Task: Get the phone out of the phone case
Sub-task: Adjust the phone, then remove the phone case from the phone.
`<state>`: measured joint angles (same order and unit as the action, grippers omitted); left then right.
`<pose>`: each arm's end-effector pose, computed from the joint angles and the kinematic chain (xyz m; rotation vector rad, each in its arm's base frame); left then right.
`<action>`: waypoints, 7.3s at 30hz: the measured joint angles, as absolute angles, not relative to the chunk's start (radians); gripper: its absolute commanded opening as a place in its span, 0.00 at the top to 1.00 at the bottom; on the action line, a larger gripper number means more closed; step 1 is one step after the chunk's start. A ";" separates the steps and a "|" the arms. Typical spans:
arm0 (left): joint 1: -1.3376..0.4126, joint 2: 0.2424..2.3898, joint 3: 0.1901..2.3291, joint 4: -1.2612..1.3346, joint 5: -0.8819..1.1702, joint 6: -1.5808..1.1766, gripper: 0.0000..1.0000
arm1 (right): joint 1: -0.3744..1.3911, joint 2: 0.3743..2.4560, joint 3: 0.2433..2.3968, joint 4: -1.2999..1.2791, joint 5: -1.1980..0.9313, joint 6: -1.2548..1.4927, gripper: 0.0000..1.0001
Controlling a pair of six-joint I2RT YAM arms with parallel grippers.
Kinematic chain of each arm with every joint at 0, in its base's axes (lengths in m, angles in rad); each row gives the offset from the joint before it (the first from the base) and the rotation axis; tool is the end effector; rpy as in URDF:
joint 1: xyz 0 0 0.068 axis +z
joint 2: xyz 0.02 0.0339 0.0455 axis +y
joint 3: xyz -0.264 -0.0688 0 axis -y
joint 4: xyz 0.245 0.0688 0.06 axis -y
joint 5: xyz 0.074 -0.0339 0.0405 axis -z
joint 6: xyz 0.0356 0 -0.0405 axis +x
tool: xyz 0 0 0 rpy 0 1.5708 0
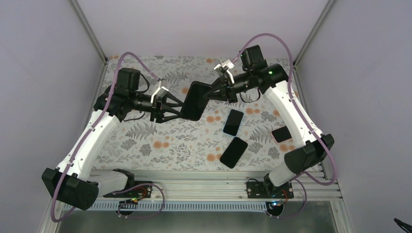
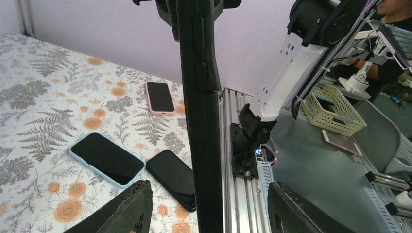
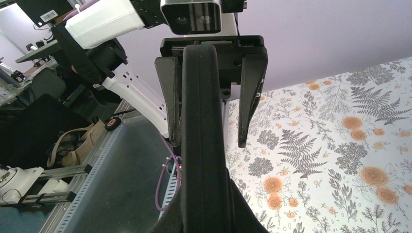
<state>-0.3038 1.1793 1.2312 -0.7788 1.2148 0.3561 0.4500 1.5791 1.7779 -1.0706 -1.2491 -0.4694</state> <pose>0.2051 -0.0993 0.3727 1.2016 1.6398 -1.3256 0.2603 0.1632 0.4194 -1.3857 1.5908 1.4634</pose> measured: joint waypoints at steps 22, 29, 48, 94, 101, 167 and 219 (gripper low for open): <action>-0.313 1.236 1.221 -0.666 1.243 0.196 0.98 | 0.451 1.593 1.776 -0.941 -1.268 -0.344 0.66; -0.285 1.251 1.221 -0.667 1.254 0.170 0.98 | 0.455 1.585 1.648 -0.774 -1.271 -0.242 0.45; -0.260 1.246 1.205 -0.591 1.273 0.092 0.98 | 0.524 1.581 1.589 -0.524 -1.268 -0.013 0.81; -0.238 1.195 1.185 -0.670 1.225 0.223 0.71 | 0.479 1.555 1.567 -0.478 -1.315 0.044 0.96; -0.241 1.196 1.178 -0.666 1.224 0.214 0.73 | 0.475 1.539 1.541 -0.463 -1.316 0.038 0.96; -0.261 1.226 1.204 -0.690 1.133 0.195 0.78 | 0.505 1.522 1.510 -0.549 -1.261 -0.134 0.96; -0.308 1.160 1.221 -0.774 1.181 0.420 0.43 | 0.469 1.504 1.528 -0.567 -1.462 -0.068 0.96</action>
<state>-0.3084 1.1599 1.2209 -0.7738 1.1809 0.4202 0.4694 1.5040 1.5276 -0.5667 -1.4616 -0.0681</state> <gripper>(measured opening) 0.537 0.082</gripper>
